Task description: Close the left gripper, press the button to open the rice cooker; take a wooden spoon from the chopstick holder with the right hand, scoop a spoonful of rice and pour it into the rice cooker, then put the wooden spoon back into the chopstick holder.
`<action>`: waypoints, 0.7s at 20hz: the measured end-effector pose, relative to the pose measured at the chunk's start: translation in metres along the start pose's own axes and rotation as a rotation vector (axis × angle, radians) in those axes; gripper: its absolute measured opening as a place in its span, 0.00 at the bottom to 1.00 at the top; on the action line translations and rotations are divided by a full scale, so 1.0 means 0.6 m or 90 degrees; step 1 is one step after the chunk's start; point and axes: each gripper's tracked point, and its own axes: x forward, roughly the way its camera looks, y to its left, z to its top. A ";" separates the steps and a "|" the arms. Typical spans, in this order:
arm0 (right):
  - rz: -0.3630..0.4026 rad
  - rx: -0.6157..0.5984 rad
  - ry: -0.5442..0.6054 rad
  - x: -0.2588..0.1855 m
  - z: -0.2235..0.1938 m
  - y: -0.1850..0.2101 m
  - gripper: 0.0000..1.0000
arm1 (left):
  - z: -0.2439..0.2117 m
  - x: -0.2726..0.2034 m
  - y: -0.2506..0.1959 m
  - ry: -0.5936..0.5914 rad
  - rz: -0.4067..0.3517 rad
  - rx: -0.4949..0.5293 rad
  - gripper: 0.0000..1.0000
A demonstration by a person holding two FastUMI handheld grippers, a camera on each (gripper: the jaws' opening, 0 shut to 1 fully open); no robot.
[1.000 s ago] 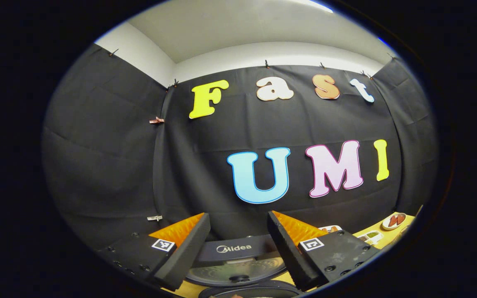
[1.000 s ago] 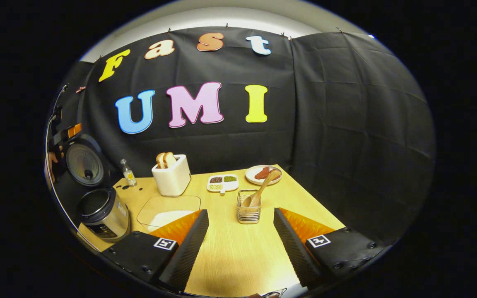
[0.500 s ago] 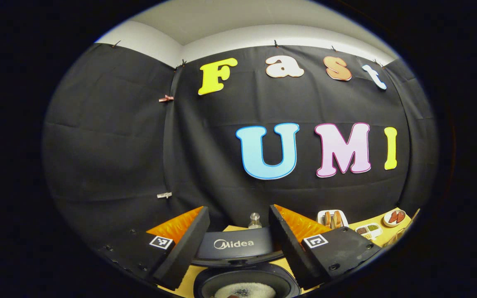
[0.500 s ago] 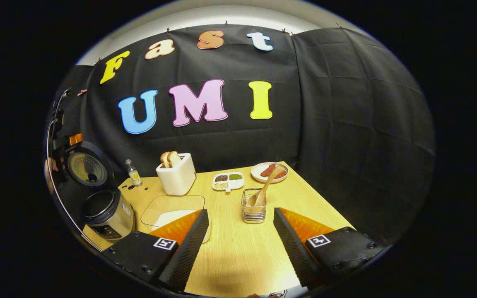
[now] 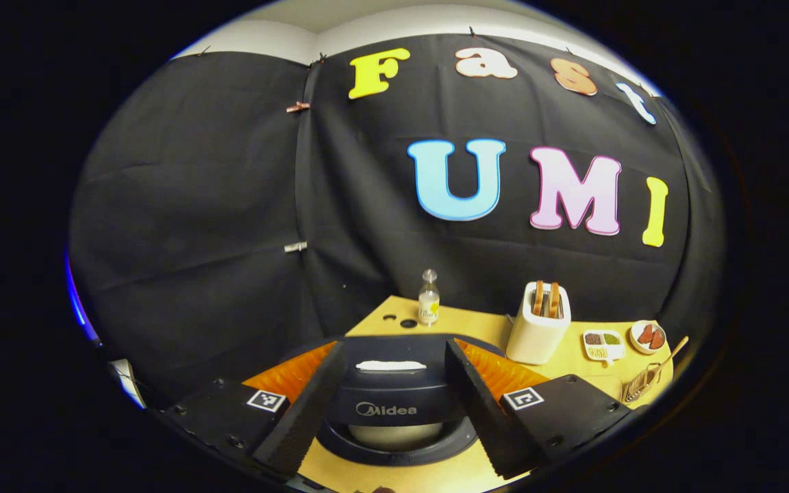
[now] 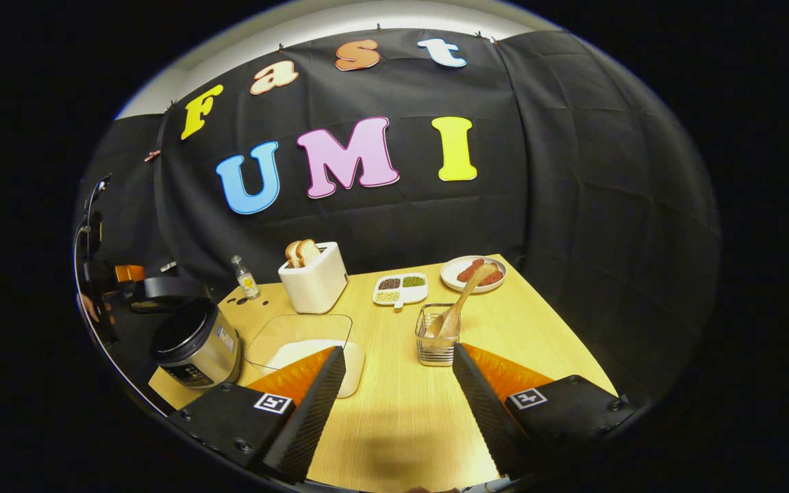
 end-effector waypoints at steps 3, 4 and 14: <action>0.009 0.000 0.014 0.002 -0.012 -0.013 0.99 | -0.065 0.002 -0.001 0.053 -0.004 0.000 0.99; 0.011 0.001 0.018 0.003 -0.015 -0.019 0.99 | -0.083 0.004 -0.003 0.062 -0.007 0.003 0.99; 0.005 0.034 0.042 0.009 -0.030 -0.059 0.98 | -0.169 0.018 -0.007 0.129 -0.024 0.012 1.00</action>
